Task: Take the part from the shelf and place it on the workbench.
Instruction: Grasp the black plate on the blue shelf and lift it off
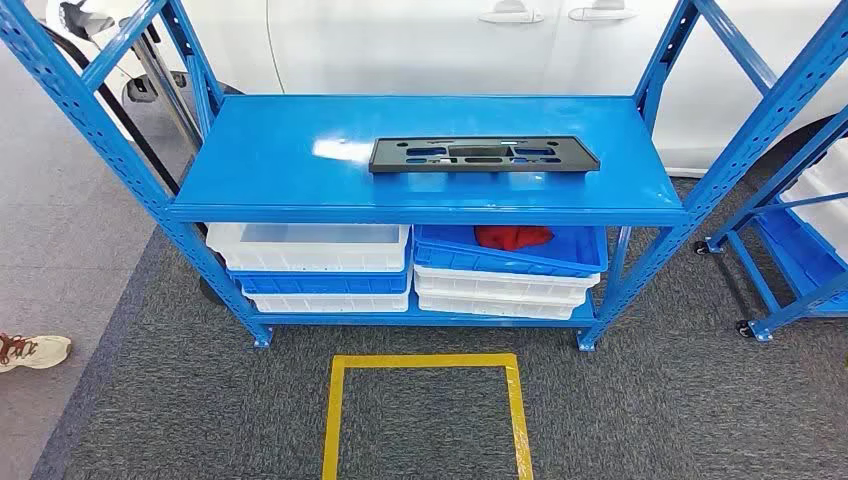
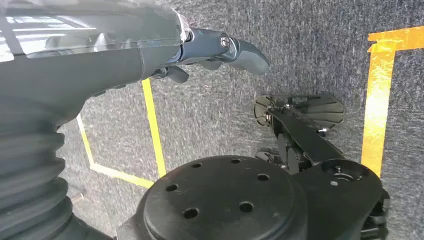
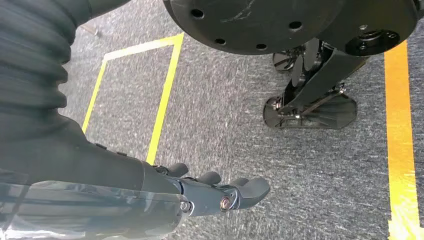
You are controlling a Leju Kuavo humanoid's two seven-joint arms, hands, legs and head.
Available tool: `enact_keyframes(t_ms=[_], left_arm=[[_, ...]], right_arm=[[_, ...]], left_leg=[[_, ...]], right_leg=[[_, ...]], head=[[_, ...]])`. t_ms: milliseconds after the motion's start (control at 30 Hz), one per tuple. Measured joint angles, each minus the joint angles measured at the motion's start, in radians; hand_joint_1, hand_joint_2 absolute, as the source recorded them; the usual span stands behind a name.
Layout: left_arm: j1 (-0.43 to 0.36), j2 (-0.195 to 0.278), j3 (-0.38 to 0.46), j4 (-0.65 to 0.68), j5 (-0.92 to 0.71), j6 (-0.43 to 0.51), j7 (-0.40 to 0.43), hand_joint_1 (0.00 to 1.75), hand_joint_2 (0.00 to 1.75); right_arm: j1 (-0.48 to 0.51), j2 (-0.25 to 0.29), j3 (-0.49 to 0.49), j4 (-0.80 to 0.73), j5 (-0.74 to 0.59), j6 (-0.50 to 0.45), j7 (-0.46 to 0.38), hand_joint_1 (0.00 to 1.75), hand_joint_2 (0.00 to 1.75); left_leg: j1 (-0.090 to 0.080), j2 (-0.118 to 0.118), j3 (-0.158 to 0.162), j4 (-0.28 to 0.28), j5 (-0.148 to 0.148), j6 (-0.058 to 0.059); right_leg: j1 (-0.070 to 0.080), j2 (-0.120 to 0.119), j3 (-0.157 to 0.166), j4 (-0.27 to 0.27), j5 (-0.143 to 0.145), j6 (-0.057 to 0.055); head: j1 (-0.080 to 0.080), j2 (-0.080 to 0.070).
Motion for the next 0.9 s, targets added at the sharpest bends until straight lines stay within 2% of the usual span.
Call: enact_keyframes(t_ms=[367, 533, 667, 700, 800, 833, 900], left_arm=[[-0.014, 0.003, -0.074, 0.003, 0.115, 0.007, -0.028, 0.0, 1.75], [-0.052, 0.015, -0.219, 0.031, 0.33, 0.023, -0.083, 0.0, 1.75], [-0.069, 0.022, -0.287, 0.049, 0.427, 0.029, -0.107, 0.0, 1.75], [-0.073, 0.024, -0.302, 0.052, 0.449, 0.031, -0.113, 0.0, 1.31], [-0.085, 0.029, -0.349, 0.064, 0.517, 0.037, -0.129, 0.0, 0.0], [-0.089, 0.03, -0.365, 0.068, 0.542, 0.039, -0.136, 0.0, 0.0], [-0.095, 0.032, -0.394, 0.072, 0.592, 0.041, -0.151, 0.0, 0.0]], right_arm=[[-0.015, 0.001, -0.068, 0.013, 0.097, -0.001, 0.001, 0.0, 1.75], [-0.045, 0.012, -0.213, 0.041, 0.275, -0.001, 0.011, 0.0, 1.75], [-0.06, 0.019, -0.282, 0.055, 0.355, -0.002, 0.013, 0.0, 1.75], [-0.063, 0.02, -0.297, 0.058, 0.374, -0.002, 0.013, 0.0, 1.75], [-0.073, 0.025, -0.342, 0.068, 0.434, -0.009, 0.013, 0.0, 0.44], [-0.076, 0.027, -0.357, 0.072, 0.455, -0.012, 0.012, 0.0, 0.0], [-0.082, 0.029, -0.383, 0.077, 0.498, -0.015, 0.003, 0.0, 0.0]], left_leg=[[0.0, 0.0, 0.0, 0.0, 0.0, 0.0], [0.0, 0.0, 0.0, 0.0, 0.0, 0.0], [0.0, 0.0, 0.0, 0.0, 0.0, 0.0], [0.0, 0.0, 0.0, 0.0, 0.0, 0.0], [0.0, 0.0, 0.0, 0.0, 0.0, 0.0], [0.0, 0.0, 0.0, 0.0, 0.0, 0.0], [0.0, 0.0, 0.0, 0.0, 0.0, 0.0]], right_leg=[[0.0, 0.0, 0.0, 0.0, 0.0, 0.0], [0.0, 0.0, 0.0, 0.0, 0.0, 0.0], [0.0, 0.0, 0.0, 0.0, 0.0, 0.0], [0.0, 0.0, 0.0, 0.0, 0.0, 0.0], [0.0, 0.0, 0.0, 0.0, 0.0, 0.0], [0.0, 0.0, 0.0, 0.0, 0.0, 0.0], [0.0, 0.0, 0.0, 0.0, 0.0, 0.0]], head=[[0.0, 0.0], [0.0, 0.0], [0.0, 0.0], [0.0, 0.0], [0.0, 0.0], [0.0, 0.0], [0.0, 0.0]])
